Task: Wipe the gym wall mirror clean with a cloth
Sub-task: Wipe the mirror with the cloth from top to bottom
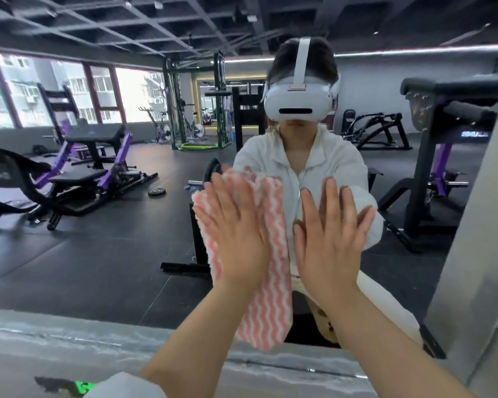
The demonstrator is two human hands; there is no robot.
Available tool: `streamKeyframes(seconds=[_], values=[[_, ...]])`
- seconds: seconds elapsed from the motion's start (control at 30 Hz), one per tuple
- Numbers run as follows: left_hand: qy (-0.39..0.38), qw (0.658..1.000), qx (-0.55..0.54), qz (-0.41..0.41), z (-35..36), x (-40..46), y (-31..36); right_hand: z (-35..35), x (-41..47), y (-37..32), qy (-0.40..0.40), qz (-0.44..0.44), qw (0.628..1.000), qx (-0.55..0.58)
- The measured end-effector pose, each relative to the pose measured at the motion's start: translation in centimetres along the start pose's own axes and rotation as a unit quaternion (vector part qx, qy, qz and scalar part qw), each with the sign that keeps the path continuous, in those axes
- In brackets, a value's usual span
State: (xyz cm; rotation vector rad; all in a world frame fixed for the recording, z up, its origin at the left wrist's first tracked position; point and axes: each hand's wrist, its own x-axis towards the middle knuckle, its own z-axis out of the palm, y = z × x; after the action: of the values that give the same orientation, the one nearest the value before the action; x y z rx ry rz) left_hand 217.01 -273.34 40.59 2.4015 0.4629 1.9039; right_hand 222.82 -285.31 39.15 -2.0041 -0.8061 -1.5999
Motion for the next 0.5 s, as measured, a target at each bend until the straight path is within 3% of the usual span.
streamKeyframes(seconds=[0.07,0.13,0.23,0.3,0.4,0.5], values=[[-0.001,0.986,-0.012,0.167,0.2,-1.1,-0.7,0.7,-0.6,0.6,-0.001,-0.022,0.999,-0.026],[-0.023,0.950,0.007,0.312,0.4,-2.2,-1.6,1.2,-1.3,1.2,0.004,-0.047,0.998,-0.033],[-0.069,0.929,0.073,0.355,-0.3,-1.4,-3.7,1.4,-1.6,1.7,0.016,-0.063,0.997,-0.038],[-0.061,0.947,0.126,0.289,-1.6,0.8,-5.0,1.3,-1.4,1.7,0.029,-0.060,0.997,-0.042],[-0.018,0.991,0.116,0.070,-3.3,5.5,-4.9,1.4,-1.3,1.5,0.039,-0.058,0.997,-0.043],[0.019,0.992,0.078,-0.097,-4.2,10.2,-1.7,1.8,-1.6,1.5,0.040,-0.053,0.996,-0.052]])
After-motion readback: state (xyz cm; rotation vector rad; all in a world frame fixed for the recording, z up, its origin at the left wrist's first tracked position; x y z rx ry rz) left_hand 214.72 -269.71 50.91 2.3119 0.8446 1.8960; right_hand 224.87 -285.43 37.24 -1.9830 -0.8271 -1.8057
